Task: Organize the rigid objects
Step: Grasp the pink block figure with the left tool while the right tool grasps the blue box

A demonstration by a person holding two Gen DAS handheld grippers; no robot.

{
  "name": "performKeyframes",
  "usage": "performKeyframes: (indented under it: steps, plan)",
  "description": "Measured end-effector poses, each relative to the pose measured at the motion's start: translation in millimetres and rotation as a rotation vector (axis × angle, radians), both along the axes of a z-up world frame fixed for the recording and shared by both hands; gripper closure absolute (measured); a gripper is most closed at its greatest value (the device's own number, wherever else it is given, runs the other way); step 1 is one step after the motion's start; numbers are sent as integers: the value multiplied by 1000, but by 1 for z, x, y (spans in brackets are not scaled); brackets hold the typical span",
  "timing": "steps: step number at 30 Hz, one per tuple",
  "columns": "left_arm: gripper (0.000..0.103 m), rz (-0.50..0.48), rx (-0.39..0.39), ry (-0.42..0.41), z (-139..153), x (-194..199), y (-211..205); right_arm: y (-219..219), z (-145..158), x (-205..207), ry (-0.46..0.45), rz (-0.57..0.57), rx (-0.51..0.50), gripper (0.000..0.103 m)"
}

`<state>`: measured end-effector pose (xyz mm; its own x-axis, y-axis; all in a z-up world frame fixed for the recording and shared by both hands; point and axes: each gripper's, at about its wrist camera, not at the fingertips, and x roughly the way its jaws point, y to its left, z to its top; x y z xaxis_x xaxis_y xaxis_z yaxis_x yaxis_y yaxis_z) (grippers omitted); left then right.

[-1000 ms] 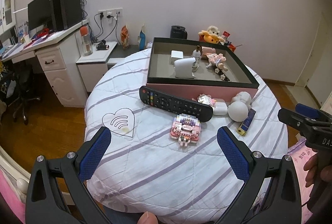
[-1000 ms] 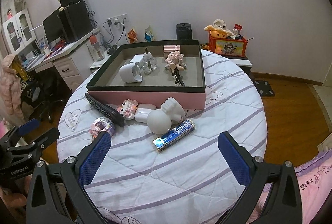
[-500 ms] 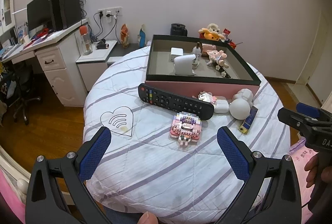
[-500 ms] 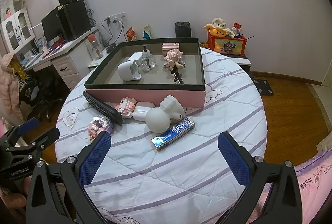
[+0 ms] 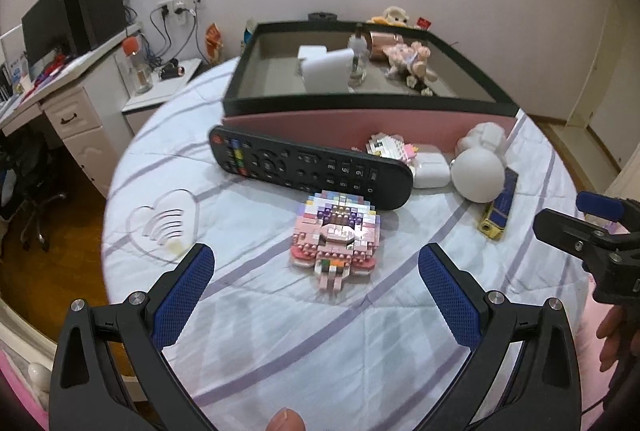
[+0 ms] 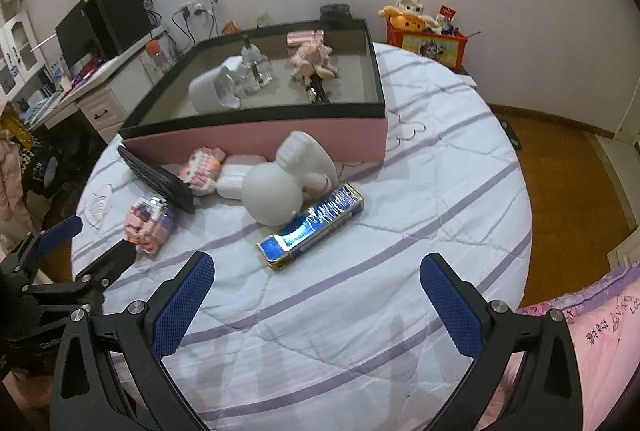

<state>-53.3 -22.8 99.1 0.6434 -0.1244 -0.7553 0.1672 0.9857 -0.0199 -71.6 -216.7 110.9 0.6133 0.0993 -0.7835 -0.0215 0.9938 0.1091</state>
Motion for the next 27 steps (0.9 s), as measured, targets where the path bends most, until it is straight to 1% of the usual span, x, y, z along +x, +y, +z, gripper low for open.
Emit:
performKeyframes:
  steps: [6, 10, 12, 15, 18, 19, 20, 23, 25, 26, 27]
  plan:
    - [0, 9, 6, 24, -17, 21, -3, -4, -9, 7, 25, -17, 1, 0]
    - [0, 8, -6, 39, -25, 32, -3, -6, -12, 12, 36, -26, -2, 0]
    - [3, 0, -18, 61, -28, 35, -3, -6, -13, 14, 41, -29, -4, 0]
    - [15, -12, -10, 62, -29, 36, -5, -5, -16, 19, 47, -31, -5, 0]
    - [32, -12, -1, 55, -27, 35, -3, 0, -22, 24, 57, -28, -7, 0]
    - [43, -9, -1, 52, -26, 35, -2, 2, -24, 26, 60, -24, -6, 0]
    - [50, -7, -5, 53, -25, 35, 1, 6, -25, 28, 60, -19, -5, 0]
    - [50, -1, -44, 61, -24, 36, 9, 15, -30, 34, 58, -13, -11, 0]
    - [50, 3, -46, 60, -23, 34, 11, 22, -37, 38, 58, -19, -54, 1]
    - [50, 4, -47, 59, -23, 32, 11, 24, -40, 39, 63, -19, -69, 4]
    - [50, 4, -48, 59, -23, 31, 12, 26, -43, 38, 65, -23, -89, 9]
